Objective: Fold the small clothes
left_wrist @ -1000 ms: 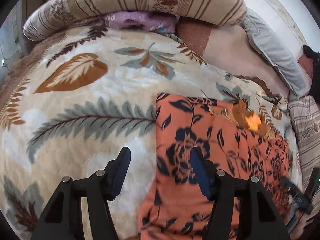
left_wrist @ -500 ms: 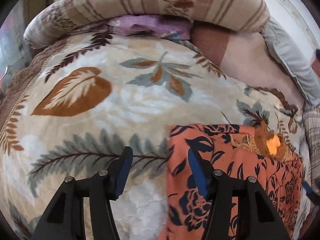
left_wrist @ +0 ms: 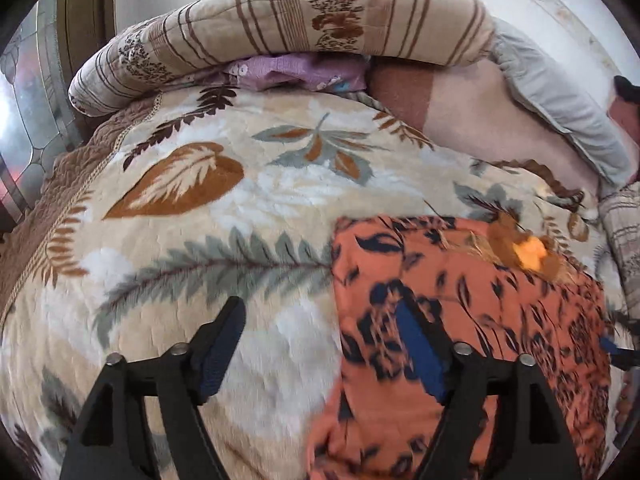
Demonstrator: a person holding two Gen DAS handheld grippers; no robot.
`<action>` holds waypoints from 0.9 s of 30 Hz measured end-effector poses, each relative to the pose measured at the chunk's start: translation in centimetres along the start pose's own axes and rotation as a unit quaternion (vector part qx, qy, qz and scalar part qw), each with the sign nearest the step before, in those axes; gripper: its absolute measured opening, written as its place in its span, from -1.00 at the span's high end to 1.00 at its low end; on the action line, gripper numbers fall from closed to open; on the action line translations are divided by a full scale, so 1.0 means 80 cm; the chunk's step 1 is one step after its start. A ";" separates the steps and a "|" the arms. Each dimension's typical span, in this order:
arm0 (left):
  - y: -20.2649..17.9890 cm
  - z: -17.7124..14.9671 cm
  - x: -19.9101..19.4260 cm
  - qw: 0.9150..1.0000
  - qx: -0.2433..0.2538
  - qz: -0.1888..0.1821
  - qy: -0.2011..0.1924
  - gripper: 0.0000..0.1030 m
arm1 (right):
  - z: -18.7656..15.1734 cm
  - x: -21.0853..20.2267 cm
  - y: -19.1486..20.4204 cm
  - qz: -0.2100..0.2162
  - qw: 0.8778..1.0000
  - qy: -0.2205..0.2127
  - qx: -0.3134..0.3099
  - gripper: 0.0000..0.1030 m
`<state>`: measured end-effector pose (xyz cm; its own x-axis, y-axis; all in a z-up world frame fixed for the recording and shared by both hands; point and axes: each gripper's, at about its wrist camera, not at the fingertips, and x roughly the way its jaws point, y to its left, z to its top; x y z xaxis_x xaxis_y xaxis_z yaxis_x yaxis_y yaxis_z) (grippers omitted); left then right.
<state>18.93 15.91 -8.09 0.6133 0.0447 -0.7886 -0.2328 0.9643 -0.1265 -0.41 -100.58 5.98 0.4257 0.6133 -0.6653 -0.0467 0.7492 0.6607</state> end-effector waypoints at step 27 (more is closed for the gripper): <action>0.035 -0.204 -0.178 0.997 -0.033 -0.056 0.033 -0.67 | -0.205 0.412 0.418 -0.002 0.997 0.080 -0.018 -0.78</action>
<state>-2.80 13.67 -7.03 0.5873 -0.0817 -0.8052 -0.2171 0.9426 -0.2539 -2.77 -51.20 0.47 0.2770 0.6406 -0.7162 -0.0794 0.7580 0.6474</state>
